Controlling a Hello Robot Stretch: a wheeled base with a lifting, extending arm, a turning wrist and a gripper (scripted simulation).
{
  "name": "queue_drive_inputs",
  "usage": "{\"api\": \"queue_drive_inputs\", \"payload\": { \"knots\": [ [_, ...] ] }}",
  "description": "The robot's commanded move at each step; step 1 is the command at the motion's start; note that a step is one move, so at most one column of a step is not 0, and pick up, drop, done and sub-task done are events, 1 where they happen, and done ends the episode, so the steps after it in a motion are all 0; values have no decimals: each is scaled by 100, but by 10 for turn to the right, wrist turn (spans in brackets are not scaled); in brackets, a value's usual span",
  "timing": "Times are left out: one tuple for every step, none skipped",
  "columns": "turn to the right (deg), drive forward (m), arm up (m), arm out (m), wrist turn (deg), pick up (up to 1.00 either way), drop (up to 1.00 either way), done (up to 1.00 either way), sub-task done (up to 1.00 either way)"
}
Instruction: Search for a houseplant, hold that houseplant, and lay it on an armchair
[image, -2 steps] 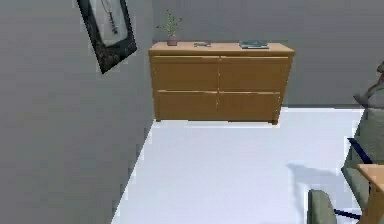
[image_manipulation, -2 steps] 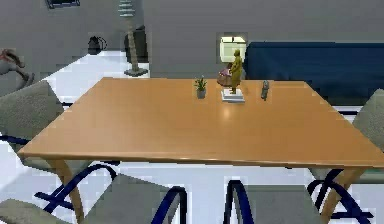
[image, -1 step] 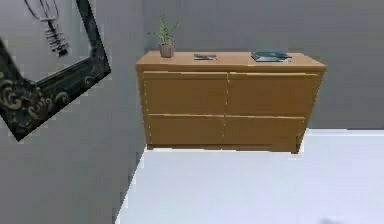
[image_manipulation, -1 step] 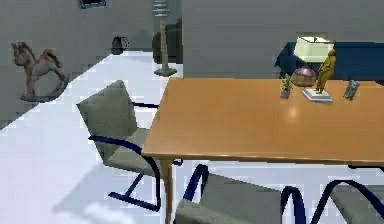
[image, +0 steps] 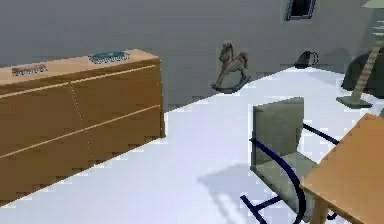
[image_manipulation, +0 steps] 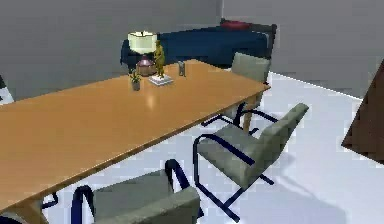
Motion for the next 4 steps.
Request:
{"api": "queue_drive_inputs", "payload": {
  "knots": [
    [0,100,0,0,0,0,0,0,0],
    [60,0,0,0,0,0,0,0,0],
    [0,50,0,0,0,0,0,0,0],
    [270,0,0,0,0,0,0,0,0]
  ]
}}
